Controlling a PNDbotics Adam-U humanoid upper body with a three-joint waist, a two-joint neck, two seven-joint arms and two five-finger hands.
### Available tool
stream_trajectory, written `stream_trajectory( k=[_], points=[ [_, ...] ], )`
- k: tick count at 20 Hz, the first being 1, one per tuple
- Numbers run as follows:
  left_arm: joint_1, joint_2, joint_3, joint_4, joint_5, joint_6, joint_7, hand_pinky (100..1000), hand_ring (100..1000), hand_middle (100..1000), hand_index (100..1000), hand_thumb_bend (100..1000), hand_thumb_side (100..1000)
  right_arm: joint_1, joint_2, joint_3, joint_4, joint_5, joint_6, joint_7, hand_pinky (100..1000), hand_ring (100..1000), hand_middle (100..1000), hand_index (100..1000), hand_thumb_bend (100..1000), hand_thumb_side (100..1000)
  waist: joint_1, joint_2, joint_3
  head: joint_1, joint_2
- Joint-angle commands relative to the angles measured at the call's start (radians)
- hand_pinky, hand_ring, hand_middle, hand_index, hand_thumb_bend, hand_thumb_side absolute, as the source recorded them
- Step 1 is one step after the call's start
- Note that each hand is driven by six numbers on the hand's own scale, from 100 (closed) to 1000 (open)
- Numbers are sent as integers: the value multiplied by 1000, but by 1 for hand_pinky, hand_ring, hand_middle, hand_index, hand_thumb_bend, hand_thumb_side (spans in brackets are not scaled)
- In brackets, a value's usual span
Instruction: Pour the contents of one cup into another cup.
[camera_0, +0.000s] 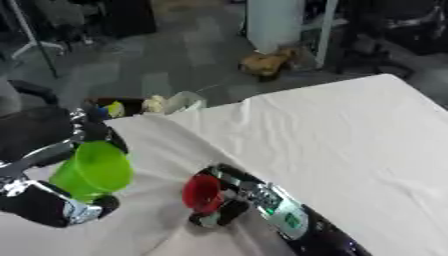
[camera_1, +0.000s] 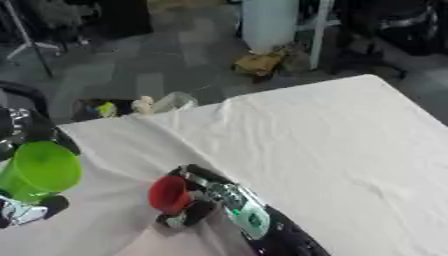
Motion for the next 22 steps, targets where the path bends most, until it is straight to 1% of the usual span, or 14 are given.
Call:
stream_trajectory(
  k=[1,2,3,8,12,16,19,22],
  points=[
    [-10,32,11,6,48,40,50,106,100,126,694,165,197,-7,-41,-11,7,-17,15,-5,651,813,156,440,100,114,-4,-12,-1,-1,-5],
    [-9,32,11,11,59,47,58,106,100,126,694,164,198,-12,-46,-13,0,-25,18,-7,651,812,158,440,100,159,-5,-13,-1,-2,-4],
    [-7,32,14,14,70,53,65,106,100,125,694,162,199,-18,-53,-18,-9,-36,21,-10,651,812,158,440,100,113,-7,-15,-1,-2,-3],
    [1,32,24,22,110,72,85,108,100,123,694,160,201,-35,-84,-34,-52,-84,47,-24,651,812,162,441,100,114,-14,-21,0,-5,1],
    [7,33,24,28,119,77,85,109,100,122,693,159,203,-39,-99,-47,-65,-103,64,-35,651,812,163,442,100,115,-16,-22,-1,-6,2],
    [20,31,20,48,131,82,98,114,100,121,694,156,208,-31,-107,-56,-56,-103,73,-43,651,815,164,444,100,118,-15,-21,-2,-5,2],
    [37,24,14,78,153,86,126,122,100,123,697,161,215,-15,-103,-61,-32,-87,72,-50,651,820,166,448,105,118,-12,-18,-3,-4,2],
    [55,12,12,110,175,78,169,138,100,128,701,160,221,0,-96,-70,-1,-65,62,-65,651,829,174,458,156,152,-11,-16,-4,-2,2]
  ],
)
